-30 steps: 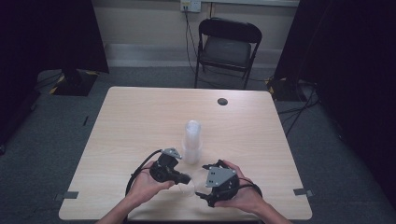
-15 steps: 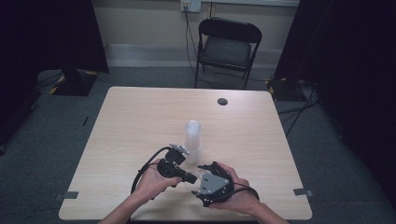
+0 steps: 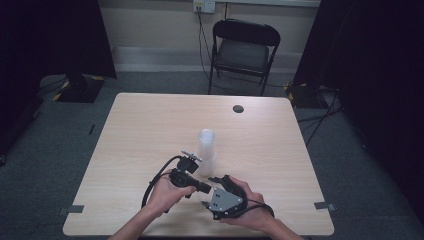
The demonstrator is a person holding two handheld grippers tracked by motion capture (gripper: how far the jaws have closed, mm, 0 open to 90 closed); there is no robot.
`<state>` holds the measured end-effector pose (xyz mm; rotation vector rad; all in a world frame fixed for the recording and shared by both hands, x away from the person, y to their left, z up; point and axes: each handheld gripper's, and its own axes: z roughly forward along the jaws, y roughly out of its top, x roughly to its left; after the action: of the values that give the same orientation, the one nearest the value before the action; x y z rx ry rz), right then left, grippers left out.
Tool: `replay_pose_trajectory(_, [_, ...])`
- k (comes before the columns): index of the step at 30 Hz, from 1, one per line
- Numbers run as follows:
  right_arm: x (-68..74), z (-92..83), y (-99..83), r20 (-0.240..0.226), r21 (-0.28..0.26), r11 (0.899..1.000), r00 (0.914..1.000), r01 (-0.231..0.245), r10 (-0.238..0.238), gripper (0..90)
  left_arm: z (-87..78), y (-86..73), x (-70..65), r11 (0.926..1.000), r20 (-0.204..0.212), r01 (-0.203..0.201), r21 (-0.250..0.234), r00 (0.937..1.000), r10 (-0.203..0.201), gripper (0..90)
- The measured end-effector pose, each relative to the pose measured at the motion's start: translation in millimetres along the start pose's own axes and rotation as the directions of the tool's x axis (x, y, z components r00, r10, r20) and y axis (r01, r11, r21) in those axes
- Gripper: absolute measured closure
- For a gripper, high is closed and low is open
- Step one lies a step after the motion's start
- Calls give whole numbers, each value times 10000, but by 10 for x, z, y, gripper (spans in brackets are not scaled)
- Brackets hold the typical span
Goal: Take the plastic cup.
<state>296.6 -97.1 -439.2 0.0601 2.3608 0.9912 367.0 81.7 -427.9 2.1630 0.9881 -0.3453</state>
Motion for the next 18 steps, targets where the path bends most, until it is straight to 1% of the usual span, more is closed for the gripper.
replay_pose_trajectory(1, [-2, 2, 1, -8, -38, 10000, 10000, -61, 61, 276, -1, -1, 0, 10000, -31, -34, -14, 10000, 34, 885])
replay_pose_trajectory(3, [-5, 5, -1, 14, -92, 9999, 10000, -75, 75, 283, -3, -4, -4, 9999, -113, 36, -115, 9999, -38, 885])
replay_pose_trajectory(8, [8, 3, -21, 158, -331, 9992, 9996, -234, 239, 322, -15, -9, -4, 9997, -239, -15, -253, 9997, 9, 882])
replay_pose_trajectory(9, [9, 2, -26, 153, -364, 9989, 9994, -289, 295, 327, -17, -10, -3, 9996, -232, -81, -260, 9997, 75, 882])
replay_pose_trajectory(11, [9, -1, -36, 204, -432, 9981, 9988, -428, 437, 331, -20, -13, -14, 9995, -324, -108, -303, 9994, 98, 879])
replay_pose_trajectory(15, [-15, -19, -61, 190, -648, 9947, 9965, -794, 808, 334, -28, -10, -12, 9989, -264, -89, -461, 9996, 77, 860])
replay_pose_trajectory(16, [-18, -22, -65, 174, -668, 9939, 9958, -882, 895, 334, -26, -9, -12, 9988, -233, -160, -463, 9996, 150, 858])
replay_pose_trajectory(17, [-22, -24, -68, 140, -675, 9930, 9950, -974, 986, 335, -26, -10, -17, 9987, -310, -194, -481, 9994, 180, 854])
replay_pose_trajectory(18, [-25, -24, -71, 114, -686, 9923, 9945, -1027, 1037, 335, -24, -11, -17, 9987, -267, -215, -464, 9994, 202, 853])
